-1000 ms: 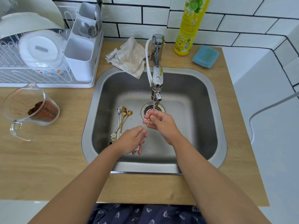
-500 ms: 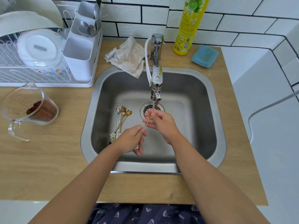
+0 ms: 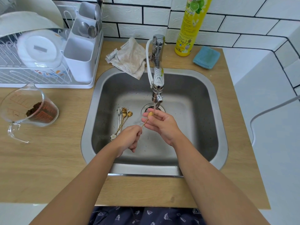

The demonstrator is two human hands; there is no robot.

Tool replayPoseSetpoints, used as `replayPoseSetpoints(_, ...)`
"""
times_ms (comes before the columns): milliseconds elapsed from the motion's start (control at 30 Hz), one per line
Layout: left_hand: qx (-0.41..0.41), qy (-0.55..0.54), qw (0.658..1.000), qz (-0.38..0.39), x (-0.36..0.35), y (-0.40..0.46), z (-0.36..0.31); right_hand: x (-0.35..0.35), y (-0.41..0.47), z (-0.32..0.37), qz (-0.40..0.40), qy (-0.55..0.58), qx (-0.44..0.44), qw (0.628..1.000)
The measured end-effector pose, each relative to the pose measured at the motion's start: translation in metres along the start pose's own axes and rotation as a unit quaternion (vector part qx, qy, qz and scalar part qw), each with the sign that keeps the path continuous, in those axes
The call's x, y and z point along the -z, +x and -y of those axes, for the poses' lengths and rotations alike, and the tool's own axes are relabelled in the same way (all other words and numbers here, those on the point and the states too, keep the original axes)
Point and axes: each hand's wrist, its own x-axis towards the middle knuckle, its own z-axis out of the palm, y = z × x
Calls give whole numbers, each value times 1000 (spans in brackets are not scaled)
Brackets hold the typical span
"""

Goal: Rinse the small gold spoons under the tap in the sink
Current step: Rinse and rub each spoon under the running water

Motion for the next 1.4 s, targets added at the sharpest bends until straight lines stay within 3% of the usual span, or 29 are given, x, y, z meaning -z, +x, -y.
replayPoseSetpoints(100, -7, -4, 1000, 11, -1, 1, 2, 0, -1, 0, -44, -28, 13, 999)
replayPoseSetpoints(233, -46, 73, 996, 10, 0, 4, 10, 2, 0, 0, -65, -81, 2, 995)
replayPoseSetpoints(333, -80, 109, 991, -7, 0, 5, 14, 2, -1, 2, -54, -115, 6, 992)
replayPoseSetpoints(433, -109, 120, 986, -46, -5, 13, 4, 4, -1, 1, -93, -180, 48, 978)
replayPoseSetpoints(567, -129, 99, 983, -83, -14, 31, -21, 13, 5, 12, -195, -73, 96, 973)
replayPoseSetpoints(700, -119, -80, 988, -59, -33, 42, -32, 34, 3, 25, -248, 1, 137, 959)
replayPoseSetpoints(833, -88, -274, 958, 5, -44, 42, -19, 49, 1, 26, -284, -12, 145, 948)
replayPoseSetpoints(1133, -97, -148, 983, -54, -41, 46, -6, 45, 1, 20, -274, -49, 123, 952)
replayPoseSetpoints(1233, -57, -227, 970, -60, -35, 47, -9, 39, -1, 20, -240, -29, 112, 964)
replayPoseSetpoints(1333, -16, -344, 939, -2, -33, 46, -12, 37, -3, 23, -217, -5, 110, 970)
replayPoseSetpoints(1400, -23, -354, 934, 38, -35, 45, -14, 38, -5, 25, -230, -2, 113, 967)
